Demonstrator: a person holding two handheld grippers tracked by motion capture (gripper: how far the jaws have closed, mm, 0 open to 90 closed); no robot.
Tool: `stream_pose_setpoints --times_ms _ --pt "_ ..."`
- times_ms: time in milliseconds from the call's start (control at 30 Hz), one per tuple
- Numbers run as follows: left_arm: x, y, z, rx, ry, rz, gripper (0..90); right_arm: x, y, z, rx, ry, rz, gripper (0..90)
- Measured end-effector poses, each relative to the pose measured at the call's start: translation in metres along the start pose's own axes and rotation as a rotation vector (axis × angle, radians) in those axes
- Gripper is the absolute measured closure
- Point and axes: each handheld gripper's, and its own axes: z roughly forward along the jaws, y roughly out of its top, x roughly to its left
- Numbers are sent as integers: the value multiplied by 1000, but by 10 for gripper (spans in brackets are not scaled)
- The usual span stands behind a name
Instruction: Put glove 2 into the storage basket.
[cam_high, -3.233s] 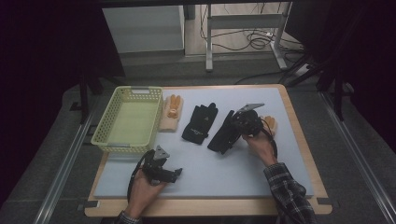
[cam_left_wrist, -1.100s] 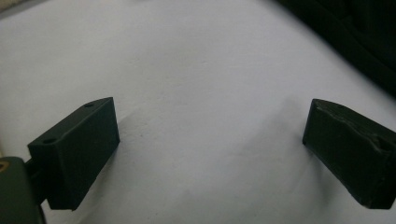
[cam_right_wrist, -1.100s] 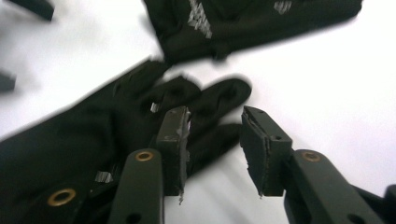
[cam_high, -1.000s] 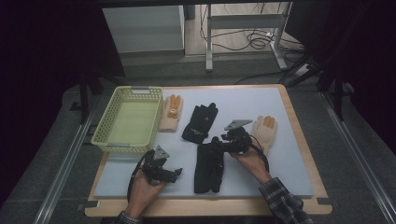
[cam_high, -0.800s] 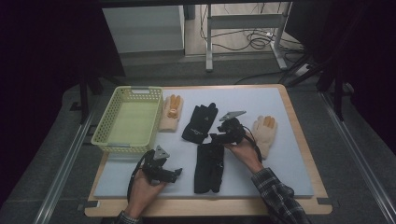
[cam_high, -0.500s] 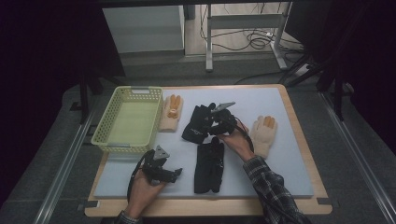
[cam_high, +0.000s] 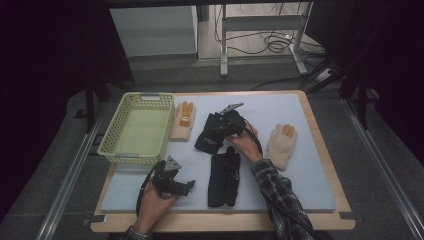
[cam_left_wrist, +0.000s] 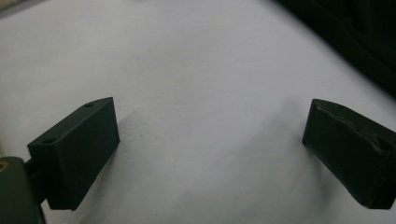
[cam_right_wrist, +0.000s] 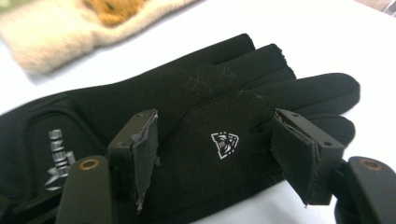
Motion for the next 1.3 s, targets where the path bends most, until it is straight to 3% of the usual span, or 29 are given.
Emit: stream_pose_setpoints --times_ms 67,133,333,367,400,567,667,867,1300 --pt "0 0 0 0 0 -1 39 1 -1 4 3 -7 -27 299" --pt "0 0 0 0 0 0 39 0 0 4 9 2 -21 309" --pt "0 0 0 0 0 0 38 0 -3 1 28 -36 -35 465" --pt "0 0 0 0 1 -3 38 2 -4 0 25 -46 -37 556" --pt "0 0 0 1 0 1 38 2 -4 -1 33 5 -20 708" --pt "0 0 0 0 0 1 38 5 -5 -1 31 3 3 858" --pt "0 0 0 0 0 1 38 8 -5 -1 32 -20 2 878" --pt "0 0 0 1 0 0 38 4 -5 -5 16 1 47 884" --pt "0 0 0 5 1 0 38 7 8 -36 -60 13 57 885"
